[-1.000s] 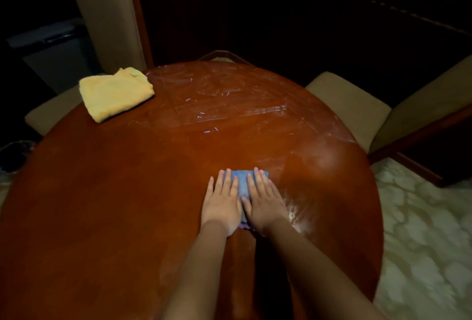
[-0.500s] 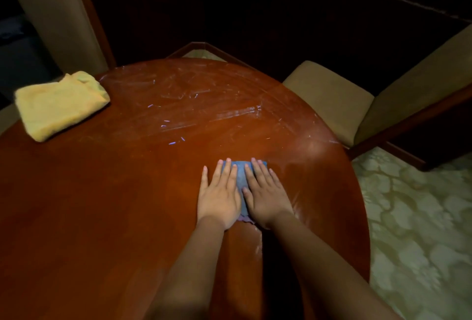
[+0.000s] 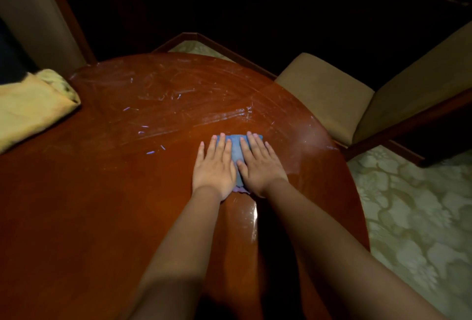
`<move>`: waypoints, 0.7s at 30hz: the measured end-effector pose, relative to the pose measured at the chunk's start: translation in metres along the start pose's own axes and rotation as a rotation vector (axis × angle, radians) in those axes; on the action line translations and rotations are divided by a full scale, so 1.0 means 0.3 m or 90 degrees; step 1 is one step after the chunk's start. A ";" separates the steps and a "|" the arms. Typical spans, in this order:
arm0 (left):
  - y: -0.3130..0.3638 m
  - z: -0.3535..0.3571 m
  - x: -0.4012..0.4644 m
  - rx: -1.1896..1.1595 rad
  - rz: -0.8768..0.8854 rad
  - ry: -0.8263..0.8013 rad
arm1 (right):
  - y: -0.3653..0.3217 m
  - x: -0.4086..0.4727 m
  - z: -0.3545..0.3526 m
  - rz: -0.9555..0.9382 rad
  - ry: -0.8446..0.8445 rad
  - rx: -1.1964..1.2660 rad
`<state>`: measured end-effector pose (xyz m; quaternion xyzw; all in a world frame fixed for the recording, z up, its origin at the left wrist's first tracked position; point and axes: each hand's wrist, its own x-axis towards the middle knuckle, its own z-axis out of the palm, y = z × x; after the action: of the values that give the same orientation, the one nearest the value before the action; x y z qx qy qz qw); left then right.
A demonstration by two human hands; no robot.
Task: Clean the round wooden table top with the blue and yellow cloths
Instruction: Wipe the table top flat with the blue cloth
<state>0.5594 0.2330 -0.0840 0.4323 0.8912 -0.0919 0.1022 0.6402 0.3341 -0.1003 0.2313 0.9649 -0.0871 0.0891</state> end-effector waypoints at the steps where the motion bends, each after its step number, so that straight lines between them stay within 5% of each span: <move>1: 0.003 -0.001 -0.022 0.002 0.000 -0.008 | -0.006 -0.022 0.002 0.006 -0.002 0.001; 14: 0.140 0.070 -0.441 0.016 0.081 -0.036 | -0.076 -0.497 0.095 0.104 0.023 0.018; 21: 0.173 0.082 -0.444 0.010 0.093 -0.023 | -0.015 -0.521 0.108 0.086 -0.002 0.046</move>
<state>0.6836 0.1583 -0.0767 0.4952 0.8546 -0.0987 0.1211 0.7794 0.2560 -0.0979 0.2991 0.9430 -0.1163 0.0880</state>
